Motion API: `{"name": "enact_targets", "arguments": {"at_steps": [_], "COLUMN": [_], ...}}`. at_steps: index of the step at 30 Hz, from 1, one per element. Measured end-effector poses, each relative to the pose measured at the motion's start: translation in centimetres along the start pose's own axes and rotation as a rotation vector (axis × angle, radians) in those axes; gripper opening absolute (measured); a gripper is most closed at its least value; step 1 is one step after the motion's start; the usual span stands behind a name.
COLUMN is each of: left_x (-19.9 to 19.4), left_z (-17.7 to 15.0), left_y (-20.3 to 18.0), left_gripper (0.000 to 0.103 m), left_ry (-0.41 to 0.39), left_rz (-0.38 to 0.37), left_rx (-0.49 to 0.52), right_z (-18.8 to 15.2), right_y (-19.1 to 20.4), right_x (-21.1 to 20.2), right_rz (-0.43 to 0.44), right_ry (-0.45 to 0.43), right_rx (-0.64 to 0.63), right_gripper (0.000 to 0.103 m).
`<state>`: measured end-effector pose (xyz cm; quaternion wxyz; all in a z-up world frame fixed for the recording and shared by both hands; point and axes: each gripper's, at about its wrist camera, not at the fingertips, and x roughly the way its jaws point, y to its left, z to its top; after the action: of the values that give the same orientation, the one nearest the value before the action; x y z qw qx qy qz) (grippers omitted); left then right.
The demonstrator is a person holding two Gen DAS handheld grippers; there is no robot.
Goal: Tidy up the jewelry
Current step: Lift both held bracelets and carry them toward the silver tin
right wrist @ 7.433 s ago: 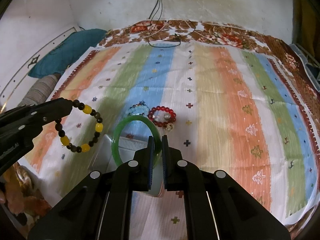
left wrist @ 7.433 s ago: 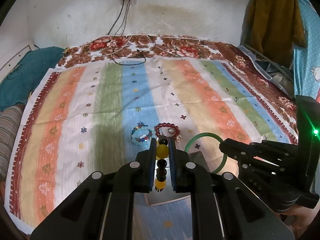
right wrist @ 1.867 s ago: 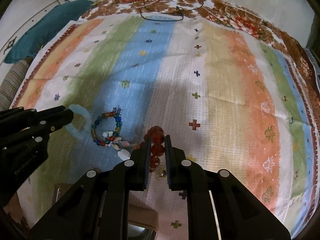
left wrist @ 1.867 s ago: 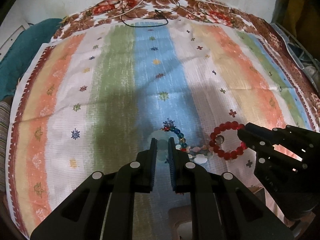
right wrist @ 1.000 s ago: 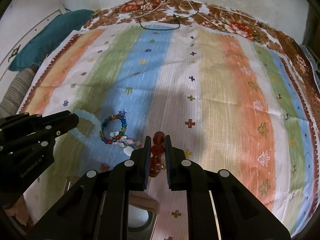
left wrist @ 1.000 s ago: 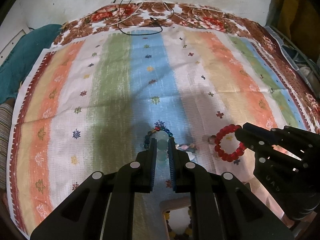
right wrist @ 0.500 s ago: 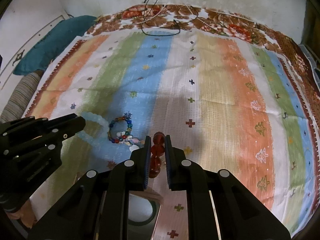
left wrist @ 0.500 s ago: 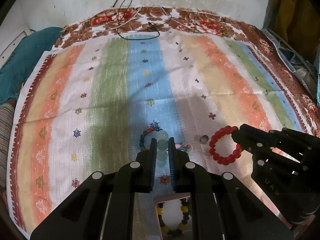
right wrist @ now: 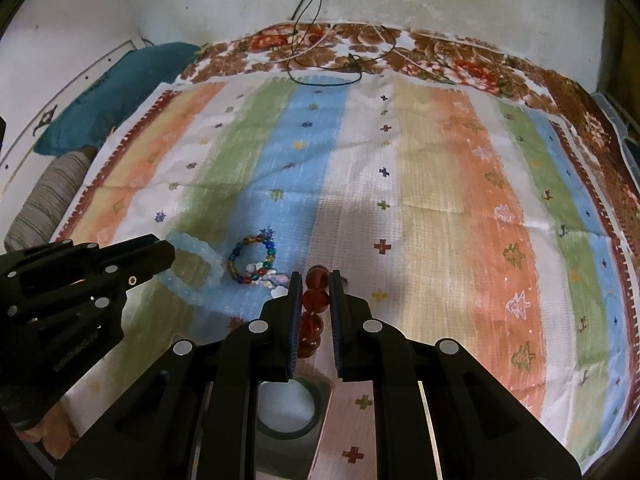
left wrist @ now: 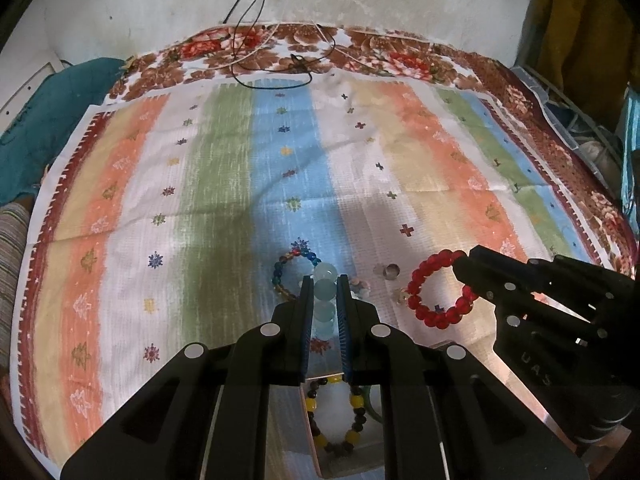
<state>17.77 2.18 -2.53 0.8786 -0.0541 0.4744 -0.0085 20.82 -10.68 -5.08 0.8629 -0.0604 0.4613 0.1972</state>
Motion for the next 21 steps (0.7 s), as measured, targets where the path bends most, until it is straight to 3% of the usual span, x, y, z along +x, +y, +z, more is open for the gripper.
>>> {"name": "enact_targets", "arguments": {"at_steps": [21], "left_x": [-2.8], "left_z": [-1.6], "left_y": [-0.3], "left_gripper": [0.011], "left_ry": [-0.039], "left_rz": [-0.022], "left_rx": [-0.003], "right_z": [-1.6], "right_y": [0.7], "right_x": [-3.7], "right_rz": [0.048], "right_ry": [-0.074], "right_rx": [0.001], "right_gripper": [0.014]}}
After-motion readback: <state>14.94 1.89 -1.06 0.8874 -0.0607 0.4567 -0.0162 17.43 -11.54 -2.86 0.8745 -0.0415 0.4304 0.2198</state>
